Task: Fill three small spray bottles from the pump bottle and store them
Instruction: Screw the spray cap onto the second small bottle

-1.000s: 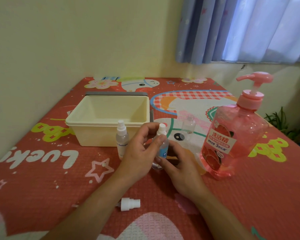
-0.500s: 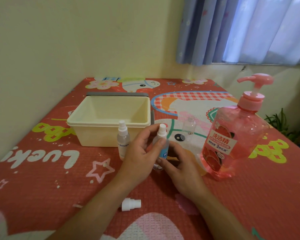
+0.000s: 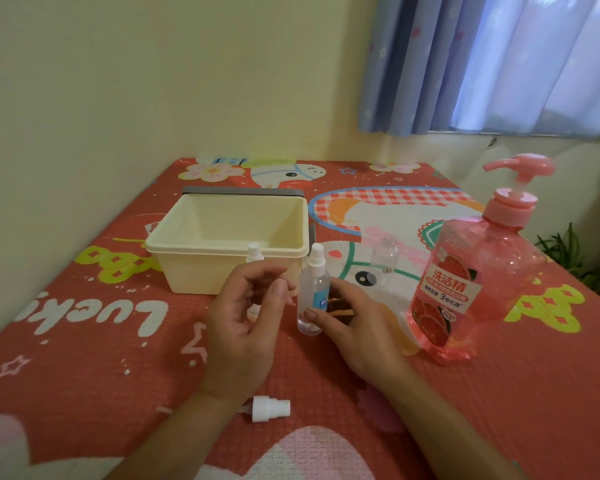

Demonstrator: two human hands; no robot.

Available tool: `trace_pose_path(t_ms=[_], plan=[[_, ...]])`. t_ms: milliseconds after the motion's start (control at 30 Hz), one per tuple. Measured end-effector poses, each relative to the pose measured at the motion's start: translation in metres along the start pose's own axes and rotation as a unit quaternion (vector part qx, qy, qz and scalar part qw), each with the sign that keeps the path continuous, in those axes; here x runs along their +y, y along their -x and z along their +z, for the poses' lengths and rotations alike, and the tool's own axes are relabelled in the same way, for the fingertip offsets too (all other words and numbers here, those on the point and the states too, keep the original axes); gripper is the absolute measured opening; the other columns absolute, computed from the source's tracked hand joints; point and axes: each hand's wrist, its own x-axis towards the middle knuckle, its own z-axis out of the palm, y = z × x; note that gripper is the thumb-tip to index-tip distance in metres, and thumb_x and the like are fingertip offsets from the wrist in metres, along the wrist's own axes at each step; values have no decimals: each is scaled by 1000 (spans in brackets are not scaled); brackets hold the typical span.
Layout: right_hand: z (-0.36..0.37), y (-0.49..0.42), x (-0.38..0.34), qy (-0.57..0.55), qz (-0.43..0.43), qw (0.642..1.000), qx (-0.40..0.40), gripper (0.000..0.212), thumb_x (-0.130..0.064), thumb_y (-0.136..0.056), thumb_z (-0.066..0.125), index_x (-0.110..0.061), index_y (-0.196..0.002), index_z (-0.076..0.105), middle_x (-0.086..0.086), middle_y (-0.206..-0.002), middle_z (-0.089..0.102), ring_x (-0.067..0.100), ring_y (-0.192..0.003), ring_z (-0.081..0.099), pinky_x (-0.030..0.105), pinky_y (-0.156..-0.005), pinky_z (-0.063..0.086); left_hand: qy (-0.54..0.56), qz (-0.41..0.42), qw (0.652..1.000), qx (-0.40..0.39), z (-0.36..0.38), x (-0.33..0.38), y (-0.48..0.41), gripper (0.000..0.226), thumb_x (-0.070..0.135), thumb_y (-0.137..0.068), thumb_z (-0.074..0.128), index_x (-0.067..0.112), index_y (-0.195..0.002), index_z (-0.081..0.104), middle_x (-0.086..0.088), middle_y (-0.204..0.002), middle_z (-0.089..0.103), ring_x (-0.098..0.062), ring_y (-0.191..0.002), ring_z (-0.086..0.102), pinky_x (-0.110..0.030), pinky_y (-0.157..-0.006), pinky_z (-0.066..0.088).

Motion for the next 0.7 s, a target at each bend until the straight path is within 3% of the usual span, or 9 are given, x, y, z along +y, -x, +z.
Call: trace_pose_path(t_ms=[200,533,633,700], plan=[[15,-9,0,9,10,1000,0,43,-37,-85,76,-39,-124,61,-18,-110,69,-1,-96,64,33,-86,56,3,-8,1000,-3,-4,-1,-1,15,26,-89,56,28,-102,64,3,-85,68,-15,-73,65,-27,-69,53],[19,-7,-2,-15,19,1000,-8,45,-35,-86,76,-30,-129,61,-20,-112,68,-7,-96,64,22,-83,56,5,-5,1000,-15,-2,-1,2,16,25,-90,55,26,-102,63,3,-84,68,-11,-72,65,-20,-66,51],[14,-6,-2,-29,22,999,-6,43,-25,-88,74,-30,-127,60,-18,-116,64,-4,-101,62,25,-88,55,0,-7,1000,-16,-2,-3,2,15,27,-90,55,26,-101,64,2,-83,68,-13,-70,65,-22,-66,52],[9,-7,-3,-38,29,998,47,42,-14,-89,68,-36,-123,57,-19,-119,60,-3,-106,59,29,-93,54,-3,-6,1000,-16,-3,-4,2,15,27,-89,56,26,-100,65,2,-81,68,-14,-70,65,-24,-66,52]])
